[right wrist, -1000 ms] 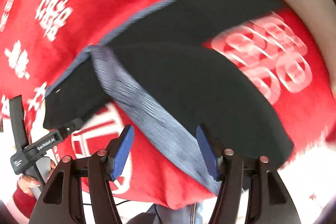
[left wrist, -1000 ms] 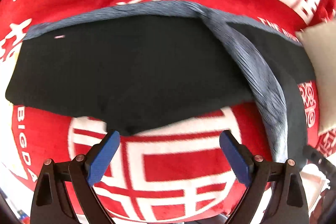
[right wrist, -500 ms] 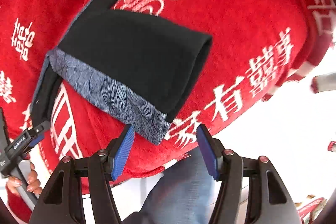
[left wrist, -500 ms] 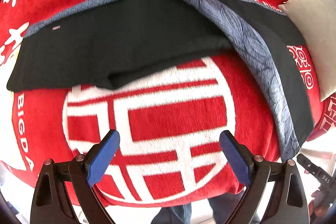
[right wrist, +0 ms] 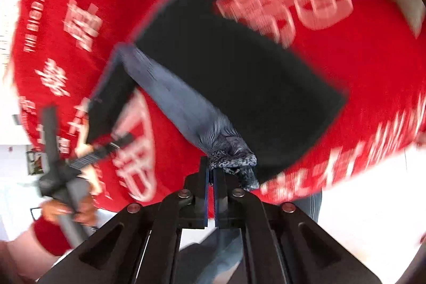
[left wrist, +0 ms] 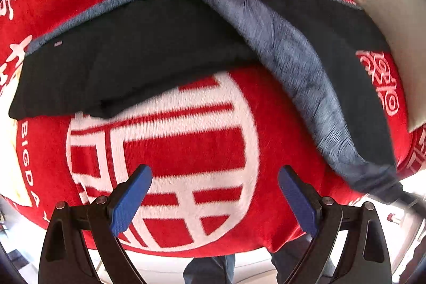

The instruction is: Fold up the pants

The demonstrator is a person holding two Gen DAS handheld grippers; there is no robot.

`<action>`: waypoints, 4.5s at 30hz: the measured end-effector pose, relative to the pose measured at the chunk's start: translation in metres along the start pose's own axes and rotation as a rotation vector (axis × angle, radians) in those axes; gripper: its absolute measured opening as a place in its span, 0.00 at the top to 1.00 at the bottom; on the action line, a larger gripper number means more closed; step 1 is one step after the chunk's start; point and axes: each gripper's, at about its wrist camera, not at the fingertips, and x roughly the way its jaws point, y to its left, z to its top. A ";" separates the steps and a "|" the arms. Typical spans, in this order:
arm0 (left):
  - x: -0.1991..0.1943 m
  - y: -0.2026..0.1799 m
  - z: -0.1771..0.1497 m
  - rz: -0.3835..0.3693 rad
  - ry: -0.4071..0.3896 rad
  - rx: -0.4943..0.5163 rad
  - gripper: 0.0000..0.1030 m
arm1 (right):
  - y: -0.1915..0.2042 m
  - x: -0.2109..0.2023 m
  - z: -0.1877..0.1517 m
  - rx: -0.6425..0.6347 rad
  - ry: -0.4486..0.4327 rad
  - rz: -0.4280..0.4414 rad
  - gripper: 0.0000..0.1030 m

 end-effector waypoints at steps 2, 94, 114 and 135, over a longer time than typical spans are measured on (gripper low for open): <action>-0.006 -0.002 0.009 0.006 -0.013 -0.014 0.06 | 0.007 -0.026 0.033 -0.023 -0.047 0.014 0.97; 0.019 0.075 0.154 0.268 -0.153 -0.298 0.00 | 0.015 0.057 0.281 -0.310 -0.003 -0.475 0.15; 0.031 0.282 0.143 0.391 -0.115 -0.309 0.00 | 0.168 0.114 0.115 -0.267 0.030 -0.211 0.24; 0.027 0.204 0.093 0.135 -0.162 -0.059 0.00 | 0.185 0.194 0.057 -0.026 0.139 0.072 0.47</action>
